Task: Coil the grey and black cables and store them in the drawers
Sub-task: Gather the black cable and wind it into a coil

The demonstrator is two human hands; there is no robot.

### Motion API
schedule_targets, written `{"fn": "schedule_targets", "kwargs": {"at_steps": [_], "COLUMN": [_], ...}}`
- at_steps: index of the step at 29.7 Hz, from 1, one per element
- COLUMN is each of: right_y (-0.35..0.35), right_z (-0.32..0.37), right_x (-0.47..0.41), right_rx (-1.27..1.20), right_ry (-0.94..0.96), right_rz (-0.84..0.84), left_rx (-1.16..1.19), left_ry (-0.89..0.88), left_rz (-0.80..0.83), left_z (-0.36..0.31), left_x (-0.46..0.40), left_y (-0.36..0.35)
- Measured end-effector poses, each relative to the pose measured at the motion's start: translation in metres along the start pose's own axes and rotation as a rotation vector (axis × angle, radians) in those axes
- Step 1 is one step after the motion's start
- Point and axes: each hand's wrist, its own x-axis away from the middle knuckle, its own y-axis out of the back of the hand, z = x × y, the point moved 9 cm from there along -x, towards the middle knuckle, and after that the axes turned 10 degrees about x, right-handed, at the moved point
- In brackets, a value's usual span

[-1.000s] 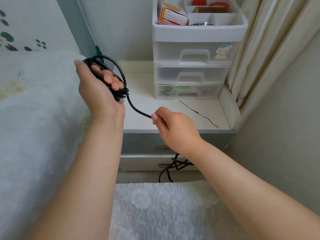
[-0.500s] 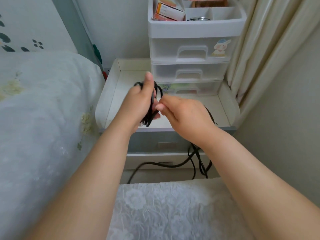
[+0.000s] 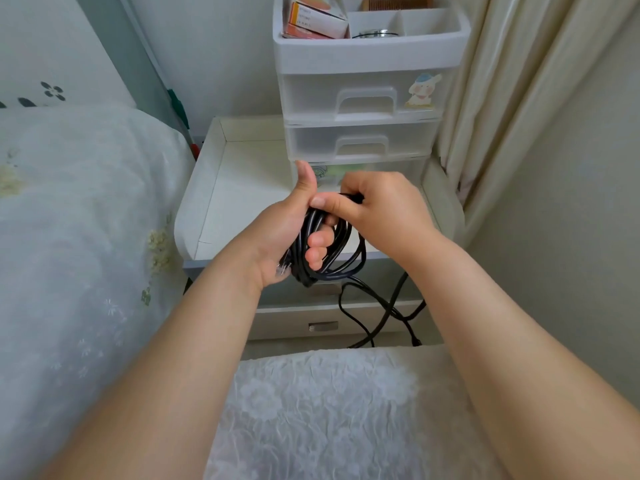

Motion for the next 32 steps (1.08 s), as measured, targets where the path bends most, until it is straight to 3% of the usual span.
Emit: {"fn": "schedule_targets", "kwargs": {"at_steps": [5,9,17,21,24,27,32], "right_y": [-0.002,0.000,0.011,0.003,-0.012,-0.025,-0.012], "right_z": [-0.004,-0.007,-0.002,-0.002,-0.010,-0.025,-0.035], "right_x": [0.003,0.004,0.009,0.002,0.000,0.008,-0.001], "right_rx": [-0.116,-0.293,-0.275,-0.519,-0.727,-0.630,-0.582], "right_ry": [-0.042,-0.072,-0.024,0.019,0.036,0.001,-0.009], "right_rz": [-0.042,-0.139,-0.339,-0.163,0.185,0.417,0.162], "left_rx": [0.081,0.227,0.248,0.178,0.105,0.086,0.155], "left_ry": [-0.025,-0.043,-0.106,-0.128,-0.098,-0.040,0.077], "left_rz": [0.096,0.265,0.189,0.165,0.195,0.202,0.296], "left_z": [-0.002,-0.003,-0.011,-0.010,-0.009,-0.006,0.001], "left_x": [-0.001,-0.001,0.002,0.002,0.003,0.003,0.006], "left_y": [-0.006,-0.014,-0.013,-0.007,-0.003,-0.001,-0.012]}}
